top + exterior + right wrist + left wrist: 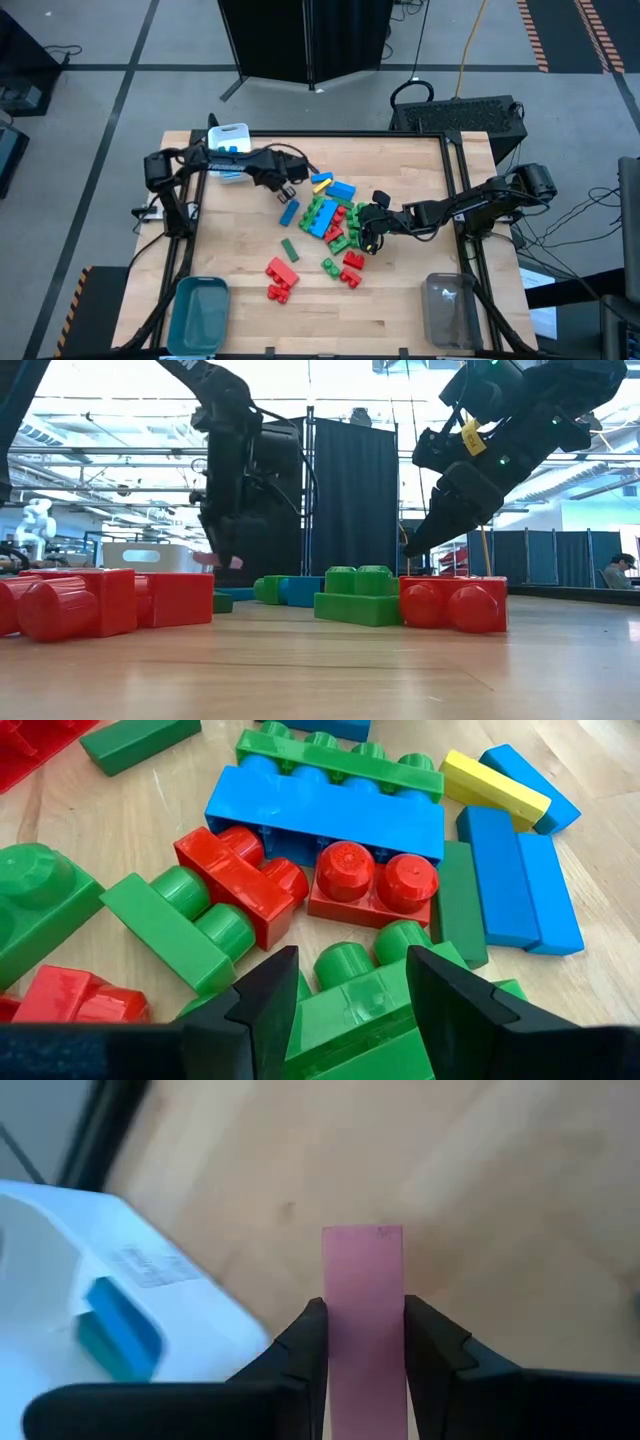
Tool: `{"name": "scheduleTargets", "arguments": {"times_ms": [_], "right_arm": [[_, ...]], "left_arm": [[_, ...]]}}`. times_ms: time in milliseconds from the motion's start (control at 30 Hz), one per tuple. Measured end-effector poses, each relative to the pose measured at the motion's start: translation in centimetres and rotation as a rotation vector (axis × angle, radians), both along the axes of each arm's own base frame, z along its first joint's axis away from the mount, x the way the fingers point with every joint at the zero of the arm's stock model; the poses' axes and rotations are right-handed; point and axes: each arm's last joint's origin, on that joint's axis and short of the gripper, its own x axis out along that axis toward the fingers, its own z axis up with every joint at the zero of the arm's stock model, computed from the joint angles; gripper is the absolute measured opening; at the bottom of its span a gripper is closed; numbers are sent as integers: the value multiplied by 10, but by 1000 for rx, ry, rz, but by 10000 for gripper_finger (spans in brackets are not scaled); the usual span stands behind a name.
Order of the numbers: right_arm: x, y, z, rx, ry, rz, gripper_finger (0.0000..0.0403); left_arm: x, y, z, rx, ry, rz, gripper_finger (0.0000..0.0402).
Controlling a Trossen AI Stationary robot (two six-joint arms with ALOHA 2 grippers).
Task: Sort blocks by size
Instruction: Put the pink block into the white bin
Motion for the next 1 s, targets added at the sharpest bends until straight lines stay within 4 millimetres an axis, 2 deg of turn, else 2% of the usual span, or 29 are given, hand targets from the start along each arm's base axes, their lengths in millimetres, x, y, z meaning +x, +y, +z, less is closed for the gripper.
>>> {"name": "scheduleTargets", "arguments": {"times_ms": [133,267,467,600,767,1000], "right_arm": [[0,0,0,0,0,0,176],[0,0,0,0,4,-1,176],[-1,0,0,-2,7,-4,176],[-1,0,0,-2,6,-5,176],[-1,0,0,1,5,-8,176],[-1,0,0,10,3,-15,176]], "left_arm": [[-8,17,13,6,-2,26,82],[-23,33,34,33,-61,66,82],[-55,51,74,99,-175,150,82],[-76,60,87,126,-208,203,82],[-91,69,81,122,-182,250,82],[-110,74,47,80,-108,304,82]]}}
